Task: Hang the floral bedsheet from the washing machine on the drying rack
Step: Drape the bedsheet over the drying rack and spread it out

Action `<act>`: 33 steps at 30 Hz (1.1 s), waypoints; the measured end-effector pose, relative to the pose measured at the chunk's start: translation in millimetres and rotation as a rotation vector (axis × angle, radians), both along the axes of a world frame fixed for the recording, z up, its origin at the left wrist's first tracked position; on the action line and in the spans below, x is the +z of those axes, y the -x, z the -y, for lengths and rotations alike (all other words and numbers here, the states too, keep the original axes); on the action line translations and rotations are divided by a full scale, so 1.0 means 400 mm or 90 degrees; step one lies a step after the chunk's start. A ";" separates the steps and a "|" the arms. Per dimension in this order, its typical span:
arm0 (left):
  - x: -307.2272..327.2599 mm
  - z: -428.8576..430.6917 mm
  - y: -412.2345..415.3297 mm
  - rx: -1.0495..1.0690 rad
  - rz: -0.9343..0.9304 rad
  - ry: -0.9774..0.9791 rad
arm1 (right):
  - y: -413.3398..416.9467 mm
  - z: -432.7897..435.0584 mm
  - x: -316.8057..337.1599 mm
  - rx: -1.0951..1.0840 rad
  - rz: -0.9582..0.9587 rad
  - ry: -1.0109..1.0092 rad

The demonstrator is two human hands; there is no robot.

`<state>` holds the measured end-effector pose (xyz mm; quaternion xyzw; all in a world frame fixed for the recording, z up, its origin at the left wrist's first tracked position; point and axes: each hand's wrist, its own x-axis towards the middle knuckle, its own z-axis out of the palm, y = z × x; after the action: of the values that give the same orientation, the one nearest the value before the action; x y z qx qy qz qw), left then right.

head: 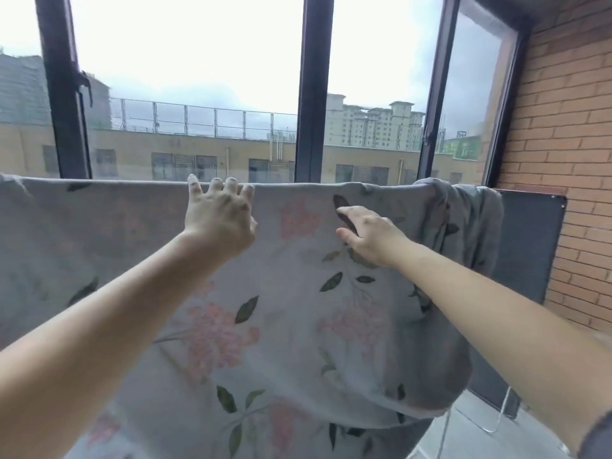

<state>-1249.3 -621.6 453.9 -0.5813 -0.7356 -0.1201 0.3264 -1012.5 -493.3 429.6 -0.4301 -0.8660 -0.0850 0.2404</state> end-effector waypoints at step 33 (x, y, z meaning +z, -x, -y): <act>0.092 -0.763 -0.527 0.156 0.164 -0.381 | -0.678 -1.000 0.119 0.070 -0.039 -0.011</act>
<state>-1038.3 -316.6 490.8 -0.3471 -0.7673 -0.3627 0.3990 -741.2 -93.1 477.4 -0.3825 -0.8797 -0.0658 0.2746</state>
